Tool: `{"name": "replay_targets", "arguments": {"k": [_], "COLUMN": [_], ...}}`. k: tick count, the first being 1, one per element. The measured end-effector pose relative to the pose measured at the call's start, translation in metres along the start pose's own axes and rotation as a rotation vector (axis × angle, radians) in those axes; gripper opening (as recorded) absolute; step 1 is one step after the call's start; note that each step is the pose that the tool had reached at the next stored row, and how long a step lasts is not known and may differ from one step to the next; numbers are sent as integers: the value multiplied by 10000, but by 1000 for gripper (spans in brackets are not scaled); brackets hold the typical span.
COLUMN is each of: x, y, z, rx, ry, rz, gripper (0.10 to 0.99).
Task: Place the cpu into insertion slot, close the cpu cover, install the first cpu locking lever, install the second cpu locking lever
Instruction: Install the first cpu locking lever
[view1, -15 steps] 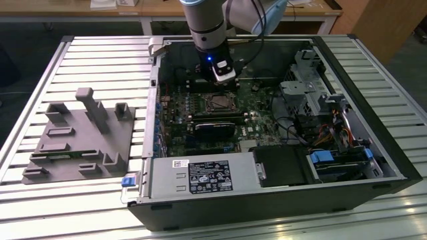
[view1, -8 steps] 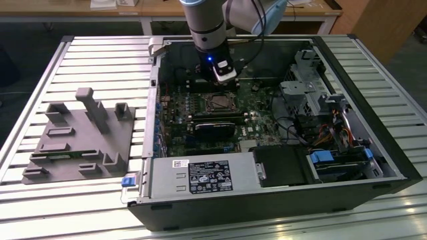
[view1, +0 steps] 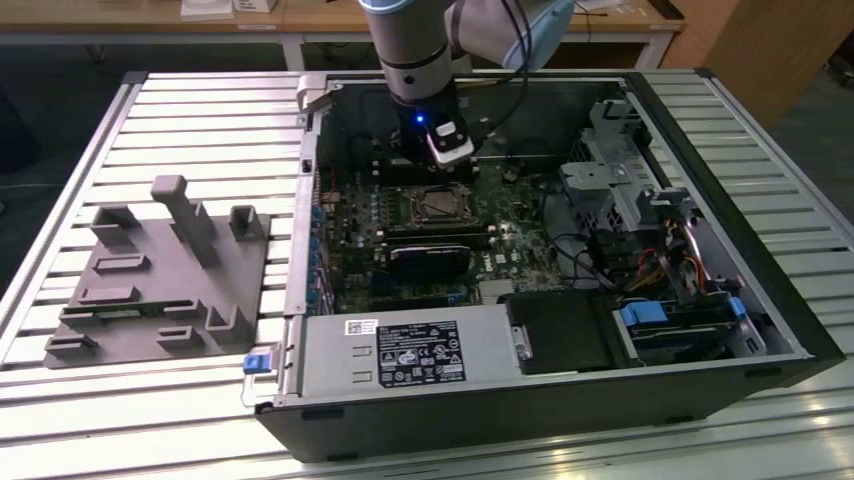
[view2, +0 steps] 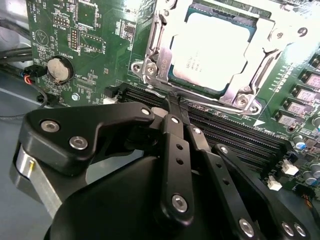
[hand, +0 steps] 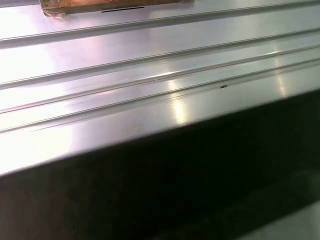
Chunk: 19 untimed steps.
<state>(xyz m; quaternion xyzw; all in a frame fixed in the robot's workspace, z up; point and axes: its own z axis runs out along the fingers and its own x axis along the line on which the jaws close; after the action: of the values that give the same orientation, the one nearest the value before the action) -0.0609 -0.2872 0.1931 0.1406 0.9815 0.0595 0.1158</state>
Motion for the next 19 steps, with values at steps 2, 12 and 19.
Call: {"name": "replay_targets", "arguments": {"k": [2, 12, 19], "x": [0, -8, -9], "y": [-1, 2, 13], "z": [2, -32, -49], "rx": [23, 62, 63], "ry": [-4, -11, -12], "rz": [-43, -106, -106], "gripper": [106, 106, 106]}}
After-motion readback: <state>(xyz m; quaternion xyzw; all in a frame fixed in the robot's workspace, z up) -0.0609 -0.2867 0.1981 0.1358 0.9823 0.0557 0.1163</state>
